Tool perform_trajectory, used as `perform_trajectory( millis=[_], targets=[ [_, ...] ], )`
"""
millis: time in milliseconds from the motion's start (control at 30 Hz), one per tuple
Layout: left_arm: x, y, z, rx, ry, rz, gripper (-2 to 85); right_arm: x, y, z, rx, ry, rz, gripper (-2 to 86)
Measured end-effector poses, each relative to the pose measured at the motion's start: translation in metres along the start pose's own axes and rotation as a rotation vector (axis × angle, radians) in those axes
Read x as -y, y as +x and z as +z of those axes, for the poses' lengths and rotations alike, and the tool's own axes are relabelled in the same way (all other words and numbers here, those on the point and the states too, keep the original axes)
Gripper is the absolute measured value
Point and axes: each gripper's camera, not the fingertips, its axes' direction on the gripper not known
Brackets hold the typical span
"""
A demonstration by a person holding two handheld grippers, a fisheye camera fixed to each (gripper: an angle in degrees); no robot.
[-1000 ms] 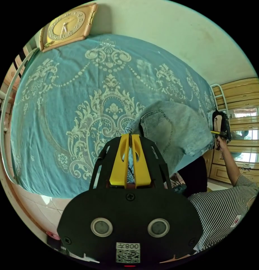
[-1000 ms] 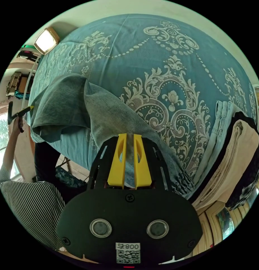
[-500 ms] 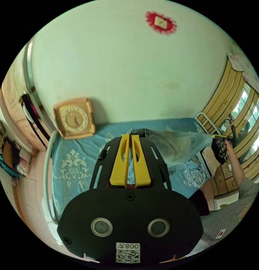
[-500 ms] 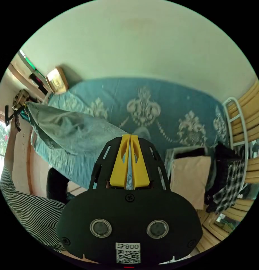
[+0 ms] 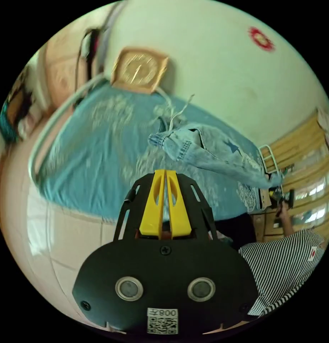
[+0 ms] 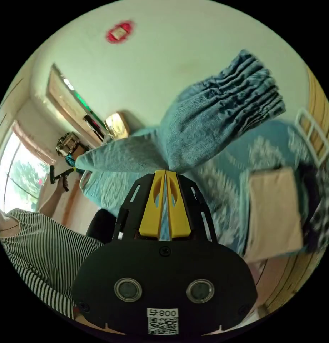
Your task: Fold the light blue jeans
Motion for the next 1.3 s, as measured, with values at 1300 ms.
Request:
perform_trajectory(
  millis=[1300],
  targets=[
    [0.116,0.002,0.14,-0.003,-0.049,-0.171,0.9,0.132,0.094,0.113,-0.237,-0.292,0.439,7.5]
  ],
)
